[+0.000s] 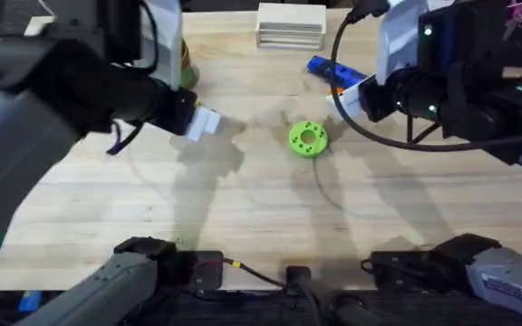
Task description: Pick up the gripper from the table and insert it into the empty holder that is missing its gripper. Then pick up a screw, insert it into the mounting hole, and use the screwdriver to tighten it. Finally, clean up the table by picking up the vegetable and placing it into the bucket.
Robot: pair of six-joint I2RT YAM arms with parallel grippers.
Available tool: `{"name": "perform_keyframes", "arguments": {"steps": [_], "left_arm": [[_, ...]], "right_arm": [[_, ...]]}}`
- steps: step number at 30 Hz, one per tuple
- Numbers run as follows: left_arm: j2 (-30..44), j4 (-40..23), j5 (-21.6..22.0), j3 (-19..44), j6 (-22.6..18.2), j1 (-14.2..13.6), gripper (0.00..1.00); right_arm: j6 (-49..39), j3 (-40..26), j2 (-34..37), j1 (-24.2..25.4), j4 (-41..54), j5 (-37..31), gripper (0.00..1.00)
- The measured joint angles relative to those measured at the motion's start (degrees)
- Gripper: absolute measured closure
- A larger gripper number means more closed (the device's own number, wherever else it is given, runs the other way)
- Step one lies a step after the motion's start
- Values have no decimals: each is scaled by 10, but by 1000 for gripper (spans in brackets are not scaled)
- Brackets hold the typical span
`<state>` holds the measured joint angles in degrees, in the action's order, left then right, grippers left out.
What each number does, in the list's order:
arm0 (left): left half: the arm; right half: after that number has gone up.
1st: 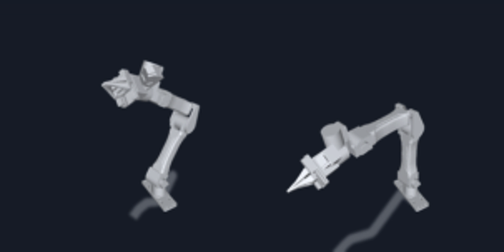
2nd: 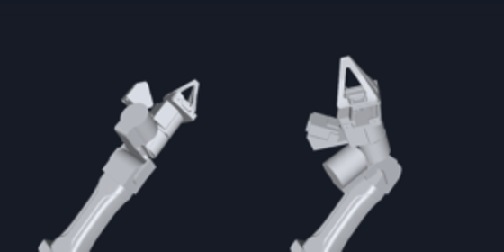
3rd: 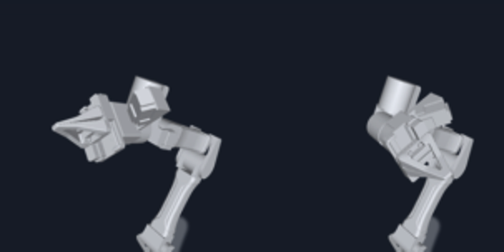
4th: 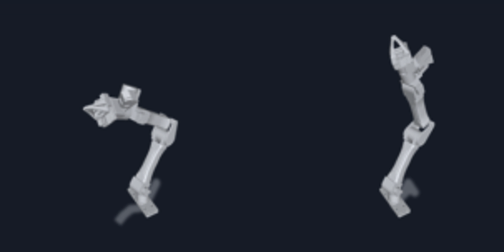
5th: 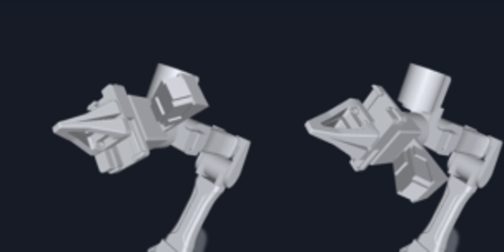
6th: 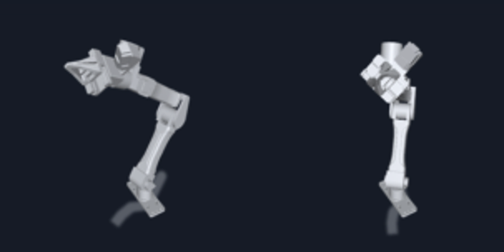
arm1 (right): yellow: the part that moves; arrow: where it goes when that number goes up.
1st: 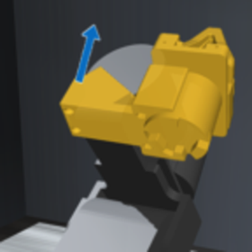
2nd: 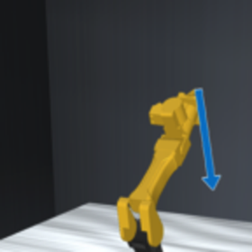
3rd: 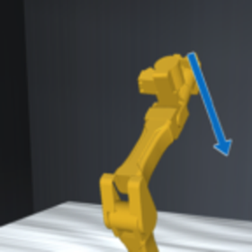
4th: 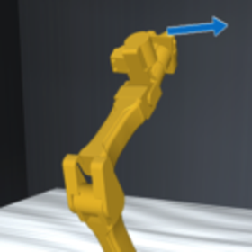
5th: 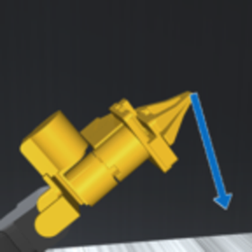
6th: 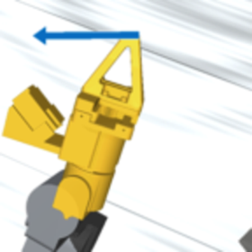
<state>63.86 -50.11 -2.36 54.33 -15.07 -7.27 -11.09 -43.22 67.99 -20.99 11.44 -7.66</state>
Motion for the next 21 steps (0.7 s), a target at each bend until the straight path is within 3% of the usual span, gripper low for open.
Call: {"name": "perform_keyframes", "arguments": {"steps": [5, 15, 21], "left_arm": [[77, 14, 7, 0, -2, 10, 8], [188, 129, 14, 0, -1, 79, 8], [229, 188, 18, 0, -1, 85, 8]], "right_arm": [[0, 0, 0, 0, 9, 0, 7], [0, 0, 0, 0, 9, 0, 9], [0, 0, 0, 0, 9, 0, 9]]}}
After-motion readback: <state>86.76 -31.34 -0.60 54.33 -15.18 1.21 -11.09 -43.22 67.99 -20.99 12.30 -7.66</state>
